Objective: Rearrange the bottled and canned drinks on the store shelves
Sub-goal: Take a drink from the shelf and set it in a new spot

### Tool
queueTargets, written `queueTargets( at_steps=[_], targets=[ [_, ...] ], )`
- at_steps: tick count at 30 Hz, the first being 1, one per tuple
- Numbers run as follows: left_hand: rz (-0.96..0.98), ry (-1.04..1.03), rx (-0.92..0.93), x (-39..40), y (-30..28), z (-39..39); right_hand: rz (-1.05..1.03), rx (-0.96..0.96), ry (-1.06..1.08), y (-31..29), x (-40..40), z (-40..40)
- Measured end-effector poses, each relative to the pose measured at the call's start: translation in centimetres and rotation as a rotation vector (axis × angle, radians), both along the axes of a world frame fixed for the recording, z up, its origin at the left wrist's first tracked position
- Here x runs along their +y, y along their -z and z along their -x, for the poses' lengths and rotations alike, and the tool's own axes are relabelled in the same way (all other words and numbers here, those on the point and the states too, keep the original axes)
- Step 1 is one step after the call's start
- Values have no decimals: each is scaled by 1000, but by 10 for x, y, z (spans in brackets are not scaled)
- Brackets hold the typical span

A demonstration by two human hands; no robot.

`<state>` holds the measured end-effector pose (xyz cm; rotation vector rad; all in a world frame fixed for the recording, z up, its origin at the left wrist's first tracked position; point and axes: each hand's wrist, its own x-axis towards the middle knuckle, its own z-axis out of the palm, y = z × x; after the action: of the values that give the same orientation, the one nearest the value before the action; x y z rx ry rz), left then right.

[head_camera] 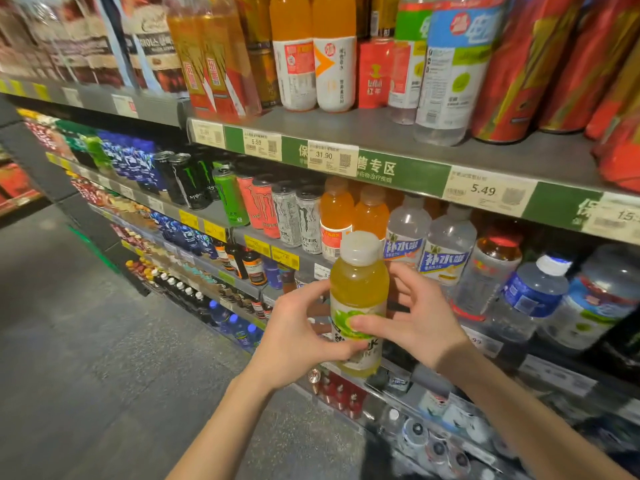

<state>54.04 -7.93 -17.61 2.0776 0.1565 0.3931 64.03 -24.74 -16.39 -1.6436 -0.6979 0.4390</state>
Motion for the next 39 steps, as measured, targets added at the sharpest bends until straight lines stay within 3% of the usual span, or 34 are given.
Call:
queueTargets(
  at_steps=[6, 12, 18, 27, 39],
  targets=[
    [25, 9, 8, 35, 13, 6, 54, -33, 52, 19, 35, 19],
    [38, 158, 94, 78, 23, 19, 37, -54, 186, 34, 75, 50],
    [184, 290, 232, 121, 37, 42, 41, -62, 256, 48, 117, 81],
    [264, 249, 178, 159, 34, 63, 24, -33, 208, 49, 153, 107],
    [158, 165, 144, 143, 51, 52, 1, -18, 370, 65, 145, 112]
  ],
)
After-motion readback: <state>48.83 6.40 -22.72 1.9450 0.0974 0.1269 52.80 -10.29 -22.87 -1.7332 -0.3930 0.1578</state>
